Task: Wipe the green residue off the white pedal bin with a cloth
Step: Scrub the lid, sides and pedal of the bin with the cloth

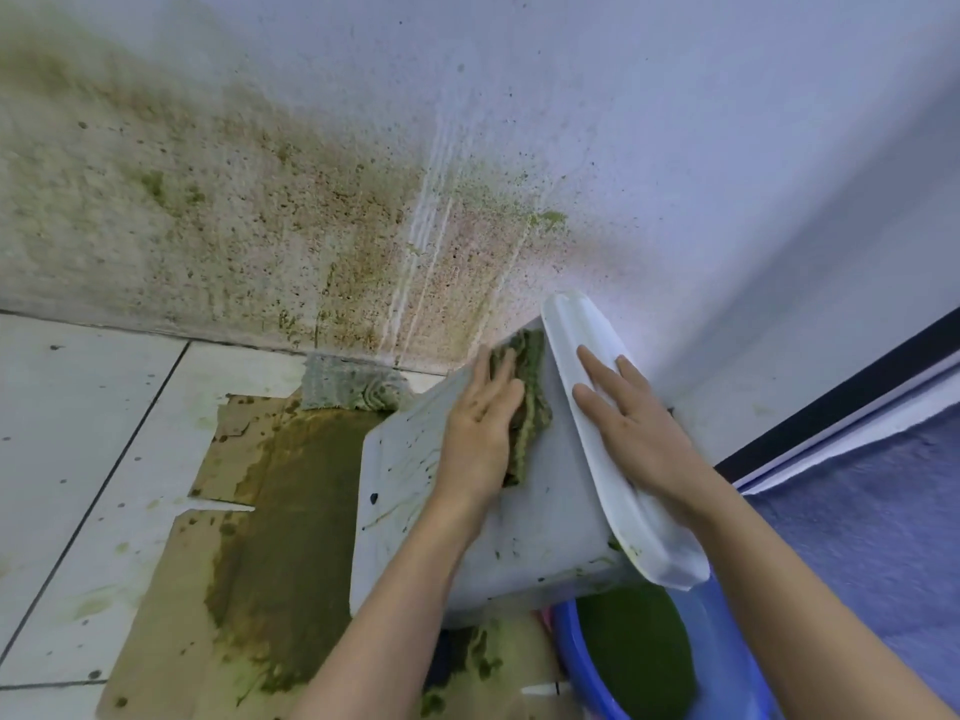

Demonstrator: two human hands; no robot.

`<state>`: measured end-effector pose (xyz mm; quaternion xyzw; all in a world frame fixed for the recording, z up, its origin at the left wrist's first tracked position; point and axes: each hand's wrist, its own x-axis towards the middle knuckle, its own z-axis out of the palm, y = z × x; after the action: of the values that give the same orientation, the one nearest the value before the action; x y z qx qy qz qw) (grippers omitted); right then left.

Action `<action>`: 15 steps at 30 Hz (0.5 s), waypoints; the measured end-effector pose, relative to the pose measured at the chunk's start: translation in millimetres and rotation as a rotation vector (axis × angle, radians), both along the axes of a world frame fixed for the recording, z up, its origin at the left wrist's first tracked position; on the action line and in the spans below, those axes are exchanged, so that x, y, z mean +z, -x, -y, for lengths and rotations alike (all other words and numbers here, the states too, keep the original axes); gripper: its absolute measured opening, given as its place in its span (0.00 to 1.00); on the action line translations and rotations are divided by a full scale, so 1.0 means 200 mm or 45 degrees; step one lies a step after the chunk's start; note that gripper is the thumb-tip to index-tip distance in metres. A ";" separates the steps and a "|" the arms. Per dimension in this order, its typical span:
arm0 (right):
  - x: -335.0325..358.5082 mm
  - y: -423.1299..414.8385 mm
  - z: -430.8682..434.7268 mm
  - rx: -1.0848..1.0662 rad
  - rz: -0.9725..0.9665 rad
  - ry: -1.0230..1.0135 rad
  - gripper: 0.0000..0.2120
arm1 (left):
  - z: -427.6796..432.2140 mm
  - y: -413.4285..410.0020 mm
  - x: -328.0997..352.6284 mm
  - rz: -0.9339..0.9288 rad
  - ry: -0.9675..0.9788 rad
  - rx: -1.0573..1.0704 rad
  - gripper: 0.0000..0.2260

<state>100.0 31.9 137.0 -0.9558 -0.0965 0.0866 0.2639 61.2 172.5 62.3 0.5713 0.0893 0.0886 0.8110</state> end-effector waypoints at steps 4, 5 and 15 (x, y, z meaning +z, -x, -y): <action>-0.01 0.00 0.01 -0.020 -0.005 0.011 0.23 | 0.18 -0.11 -0.07 -0.018 -0.698 -0.016 0.22; -0.01 0.00 0.01 -0.022 0.004 0.011 0.23 | 0.19 -0.15 -0.06 -0.029 -0.705 0.005 0.22; 0.00 -0.02 -0.02 0.000 0.056 0.122 0.25 | 0.03 -0.39 -0.20 -0.226 -0.816 0.224 0.21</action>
<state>103.9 36.2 137.3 -0.9690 -0.0978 0.0702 0.2157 139.0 166.4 23.2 0.7926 0.1759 0.1316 0.5688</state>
